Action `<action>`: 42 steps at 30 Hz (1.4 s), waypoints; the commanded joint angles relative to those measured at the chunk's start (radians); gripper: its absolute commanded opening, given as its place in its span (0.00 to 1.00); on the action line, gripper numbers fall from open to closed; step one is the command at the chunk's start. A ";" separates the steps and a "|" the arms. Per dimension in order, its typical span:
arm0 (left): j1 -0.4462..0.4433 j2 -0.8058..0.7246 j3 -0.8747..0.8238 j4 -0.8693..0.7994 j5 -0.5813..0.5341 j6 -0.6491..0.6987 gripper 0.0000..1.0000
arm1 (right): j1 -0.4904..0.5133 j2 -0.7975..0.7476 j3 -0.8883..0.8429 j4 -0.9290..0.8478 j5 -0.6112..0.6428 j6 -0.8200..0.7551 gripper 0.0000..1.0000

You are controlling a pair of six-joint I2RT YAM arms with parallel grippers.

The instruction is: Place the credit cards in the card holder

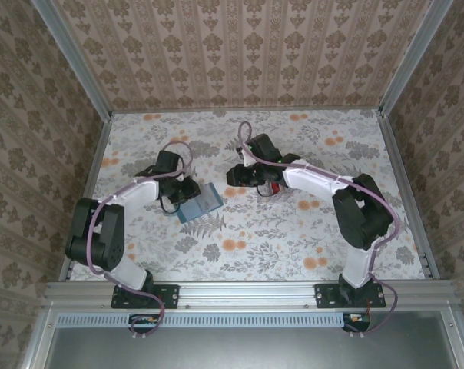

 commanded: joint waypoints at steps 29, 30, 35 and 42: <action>-0.205 0.130 0.280 -0.021 0.016 0.064 0.25 | -0.342 -0.329 -0.305 -0.090 0.199 -0.059 0.52; -0.213 0.138 0.287 -0.015 0.022 0.060 0.25 | -0.352 -0.328 -0.307 -0.090 0.201 -0.062 0.52; -0.250 0.189 0.307 0.062 0.059 0.023 0.26 | -0.382 -0.302 -0.304 -0.090 0.164 -0.074 0.54; -0.305 0.276 0.372 0.115 0.075 0.005 0.28 | -0.371 -0.230 -0.282 -0.061 0.048 -0.080 0.54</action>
